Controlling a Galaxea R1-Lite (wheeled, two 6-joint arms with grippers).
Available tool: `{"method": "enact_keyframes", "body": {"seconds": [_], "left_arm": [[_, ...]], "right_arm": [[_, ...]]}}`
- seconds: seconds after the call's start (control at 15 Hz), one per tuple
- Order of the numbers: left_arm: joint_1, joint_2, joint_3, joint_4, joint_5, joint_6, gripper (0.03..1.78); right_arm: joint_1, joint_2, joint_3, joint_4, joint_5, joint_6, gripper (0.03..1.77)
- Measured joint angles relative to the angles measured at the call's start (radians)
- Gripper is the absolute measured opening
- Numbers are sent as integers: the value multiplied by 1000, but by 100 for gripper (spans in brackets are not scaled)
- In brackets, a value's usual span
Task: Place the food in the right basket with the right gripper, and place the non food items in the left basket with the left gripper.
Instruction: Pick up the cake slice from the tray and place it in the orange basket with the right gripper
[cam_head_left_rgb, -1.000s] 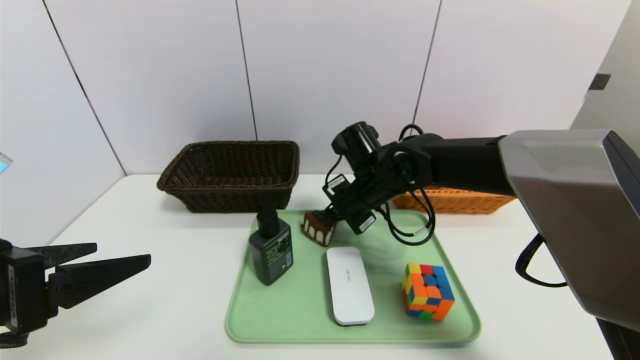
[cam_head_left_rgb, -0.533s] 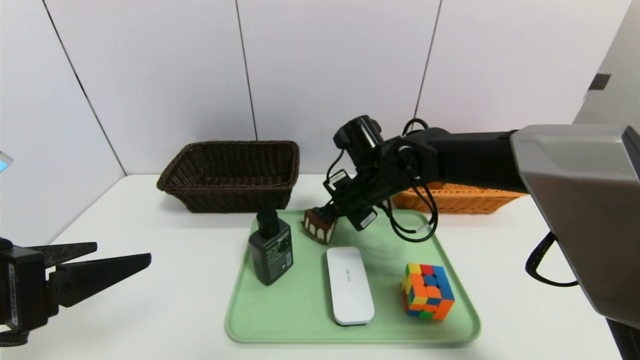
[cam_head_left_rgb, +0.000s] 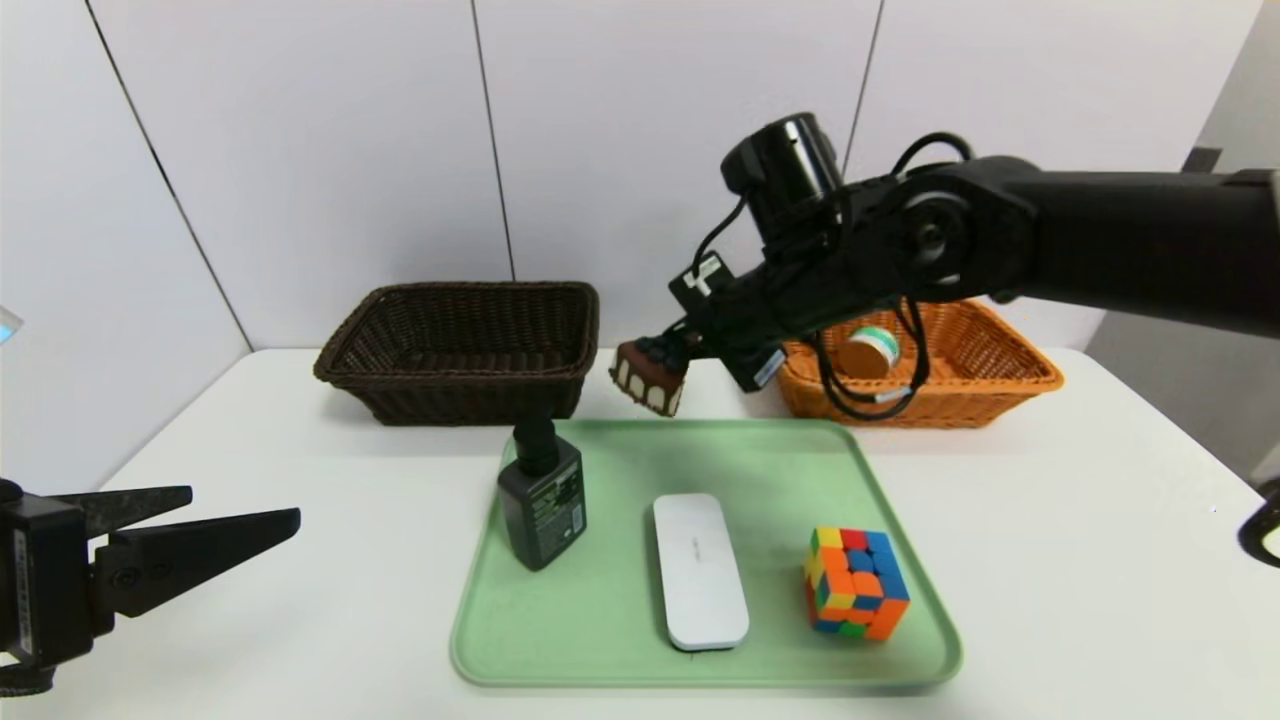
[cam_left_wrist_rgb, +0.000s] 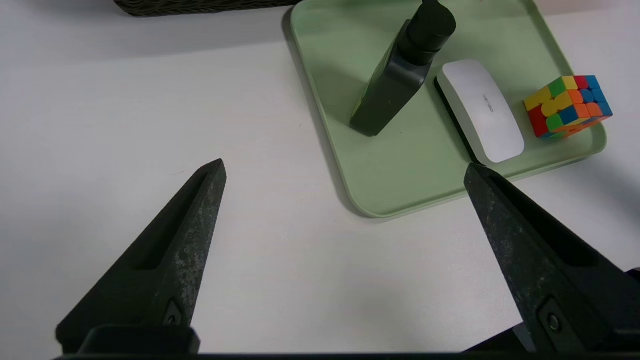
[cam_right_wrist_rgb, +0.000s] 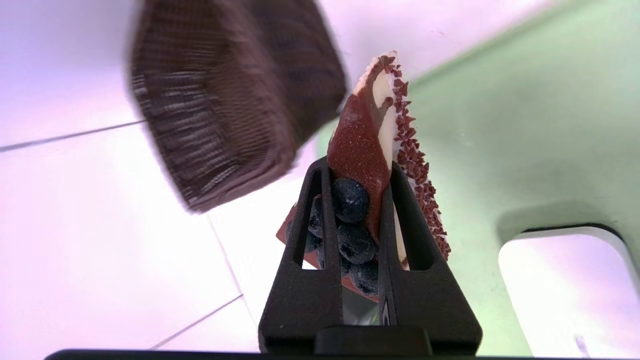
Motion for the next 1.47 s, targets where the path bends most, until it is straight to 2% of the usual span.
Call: {"method": "enact_keyframes", "body": {"seconds": [0.13,0.27,0.53,0.8,1.0,1.2,1.47], "left_arm": [[0,0,-3,-1,0,0,169],[0,0,-8,-1,0,0,169],[0,0,-9,-1,-1,0,169],[-1,3,-10,-1,-1,0,169],[-2,4,-9,-1,-2,0,169],[-2,4,-8,-1,-2,0,169],[-1,4,-9,-1,-2,0,169]], "right_arm": [[-25,-68,0,4,0,-75,24],[-86,-126,0,11,0,-143,24],[-258,-177,2,54,-7,-200,24],[-445,-168,8,65,-1,-213,24],[-549,-124,9,64,8,-209,24],[-602,-72,10,63,6,-205,24],[-632,-10,10,63,4,-200,24]]}}
